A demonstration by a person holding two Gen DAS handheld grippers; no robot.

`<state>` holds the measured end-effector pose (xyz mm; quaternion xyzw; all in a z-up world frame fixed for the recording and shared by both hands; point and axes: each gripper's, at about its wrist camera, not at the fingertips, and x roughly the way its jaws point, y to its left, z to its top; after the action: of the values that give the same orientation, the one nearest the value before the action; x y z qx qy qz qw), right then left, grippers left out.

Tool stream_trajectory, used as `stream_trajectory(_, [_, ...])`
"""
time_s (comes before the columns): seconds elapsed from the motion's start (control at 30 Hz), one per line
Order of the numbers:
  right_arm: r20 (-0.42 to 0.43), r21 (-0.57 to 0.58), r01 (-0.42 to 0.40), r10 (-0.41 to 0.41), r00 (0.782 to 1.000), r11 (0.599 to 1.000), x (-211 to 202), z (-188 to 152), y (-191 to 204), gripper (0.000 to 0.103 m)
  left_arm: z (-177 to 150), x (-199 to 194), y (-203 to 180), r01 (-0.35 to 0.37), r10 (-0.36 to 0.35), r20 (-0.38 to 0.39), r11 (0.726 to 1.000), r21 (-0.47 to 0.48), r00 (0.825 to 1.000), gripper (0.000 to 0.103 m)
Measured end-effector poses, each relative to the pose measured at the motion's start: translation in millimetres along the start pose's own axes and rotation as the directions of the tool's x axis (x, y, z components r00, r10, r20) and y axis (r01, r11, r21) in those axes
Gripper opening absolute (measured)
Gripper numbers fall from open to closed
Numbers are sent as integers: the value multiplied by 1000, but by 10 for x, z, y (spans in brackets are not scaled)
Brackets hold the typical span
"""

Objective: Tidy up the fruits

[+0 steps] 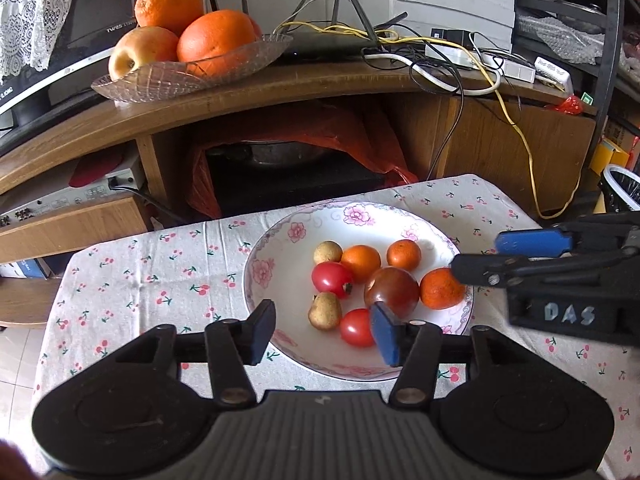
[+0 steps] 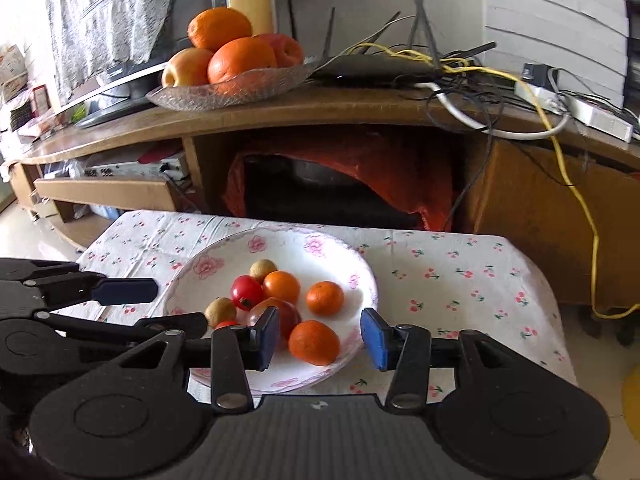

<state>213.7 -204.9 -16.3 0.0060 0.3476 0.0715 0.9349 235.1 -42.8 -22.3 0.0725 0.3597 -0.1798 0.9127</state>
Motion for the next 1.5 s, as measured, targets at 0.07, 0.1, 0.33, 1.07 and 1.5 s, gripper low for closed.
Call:
stream_trajectory(0.07, [4,16,10,-11,1000,1000,-35,-1,-50,41,-6,-21,3,-10,10,5,1000,0,1000,65])
stream_trajectory(0.1, [5,22,22,-22,1000,1000,-49,-1,-75,41,-6,-32,6,-13,13,7,1000,-2,1000,68])
stream_trajectory(0.33, [-19,88,59,-57,998,994,-136,-88,-237,41,-28,-118,-17,-19,19,18,1000,-4,1000,82])
stream_trajectory(1.07, [-27,162,48,-44,999,986,-1241,-722,54,46,-468,-1139,-489,-232,227,88,972,49,970,103])
stream_trajectory(1.5, [-6,173,8,-7,1000,985,-1794,-1098,300,48,-886,-1555,-779,-258,259,9,962,91,966,103])
